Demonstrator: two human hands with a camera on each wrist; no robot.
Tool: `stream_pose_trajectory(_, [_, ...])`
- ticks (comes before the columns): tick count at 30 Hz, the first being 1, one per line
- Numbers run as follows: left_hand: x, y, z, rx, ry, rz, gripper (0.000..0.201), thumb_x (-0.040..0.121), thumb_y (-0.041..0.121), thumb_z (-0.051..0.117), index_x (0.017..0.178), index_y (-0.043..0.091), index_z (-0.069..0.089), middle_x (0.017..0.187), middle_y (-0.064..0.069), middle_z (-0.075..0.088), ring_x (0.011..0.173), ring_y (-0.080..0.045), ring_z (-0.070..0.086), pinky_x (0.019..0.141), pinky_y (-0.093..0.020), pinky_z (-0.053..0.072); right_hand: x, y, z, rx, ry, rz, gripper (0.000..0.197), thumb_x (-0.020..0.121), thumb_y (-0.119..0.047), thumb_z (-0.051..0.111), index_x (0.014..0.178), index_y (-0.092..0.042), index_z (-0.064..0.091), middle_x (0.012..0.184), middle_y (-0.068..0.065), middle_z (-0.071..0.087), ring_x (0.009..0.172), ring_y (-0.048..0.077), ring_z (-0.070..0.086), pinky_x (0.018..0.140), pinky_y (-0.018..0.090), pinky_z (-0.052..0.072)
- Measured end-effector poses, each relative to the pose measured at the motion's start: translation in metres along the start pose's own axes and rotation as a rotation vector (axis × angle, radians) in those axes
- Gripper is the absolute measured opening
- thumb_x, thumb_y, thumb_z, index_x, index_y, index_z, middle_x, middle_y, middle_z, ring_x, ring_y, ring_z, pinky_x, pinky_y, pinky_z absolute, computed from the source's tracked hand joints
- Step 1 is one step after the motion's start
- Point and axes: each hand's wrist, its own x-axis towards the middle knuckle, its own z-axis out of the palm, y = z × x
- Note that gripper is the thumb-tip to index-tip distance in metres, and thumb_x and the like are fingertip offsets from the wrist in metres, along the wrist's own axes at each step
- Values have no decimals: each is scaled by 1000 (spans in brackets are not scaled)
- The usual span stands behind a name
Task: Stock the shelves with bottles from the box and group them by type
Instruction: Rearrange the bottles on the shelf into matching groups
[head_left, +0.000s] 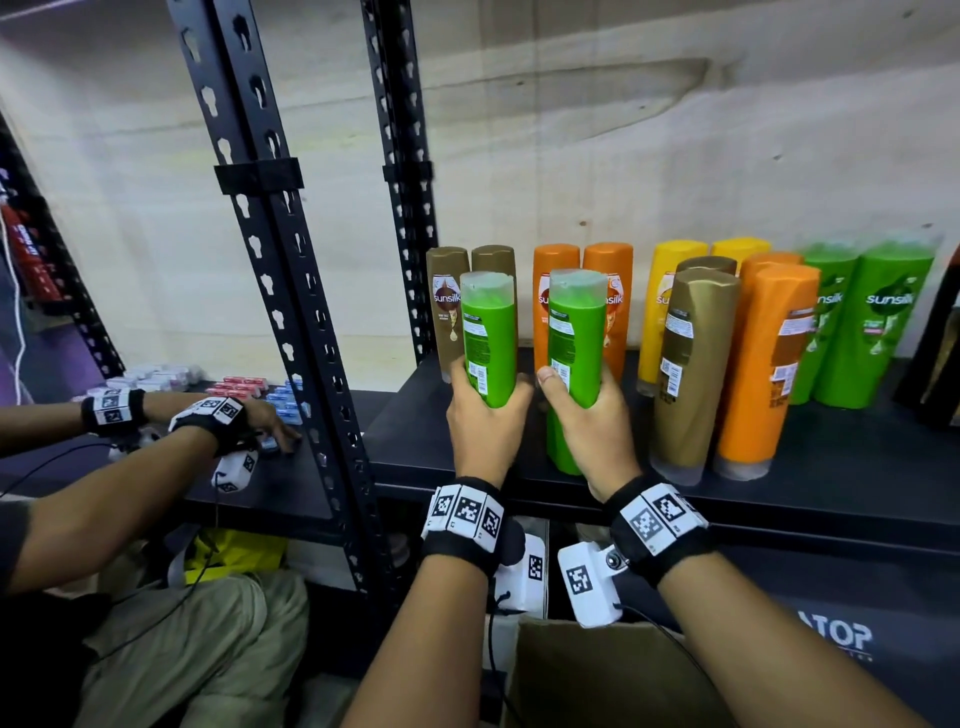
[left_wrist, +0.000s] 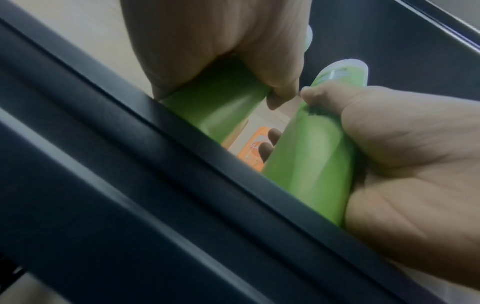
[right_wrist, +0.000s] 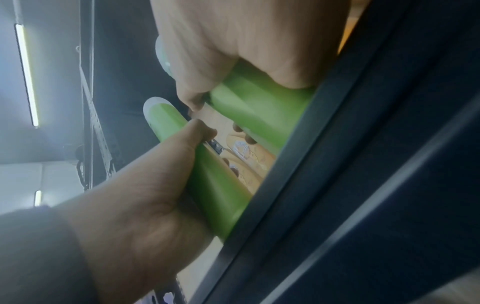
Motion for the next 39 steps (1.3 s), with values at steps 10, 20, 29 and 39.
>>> stream_pose_trajectory(10, [-47,23,-2,-78,2,75,47,72,46,76,112,35,54,92,17,71,81,6,66,64,-3,43,-26,-28,-34,9,-62,-34,46,80,-68,68,113,-35,66,107,-18,74,103,1,68,97,39,55])
stream_pose_trajectory(20, [-99,52,22,-117,-91,108,45,74,43,76,114,36,55,92,18,72,82,3,68,65,-9,48,-40,-64,-90,82,-93,-155,48,86,-61,67,120,-28,65,115,-12,73,110,7,67,96,27,52])
stream_pose_trajectory(29, [-129,90,73,-193,-185,154,36,77,30,78,104,41,56,86,29,70,75,7,67,63,-5,45,-38,-71,-170,-28,70,-169,39,83,-71,63,109,-42,66,108,-25,72,105,-4,66,88,9,46])
stream_pose_trajectory(39, [-159,115,153,-294,-298,156,48,70,45,74,112,29,58,96,10,73,87,-7,71,79,-30,59,-23,-59,-255,-121,180,-121,57,81,-74,63,121,-34,63,113,-16,73,108,2,67,98,36,53])
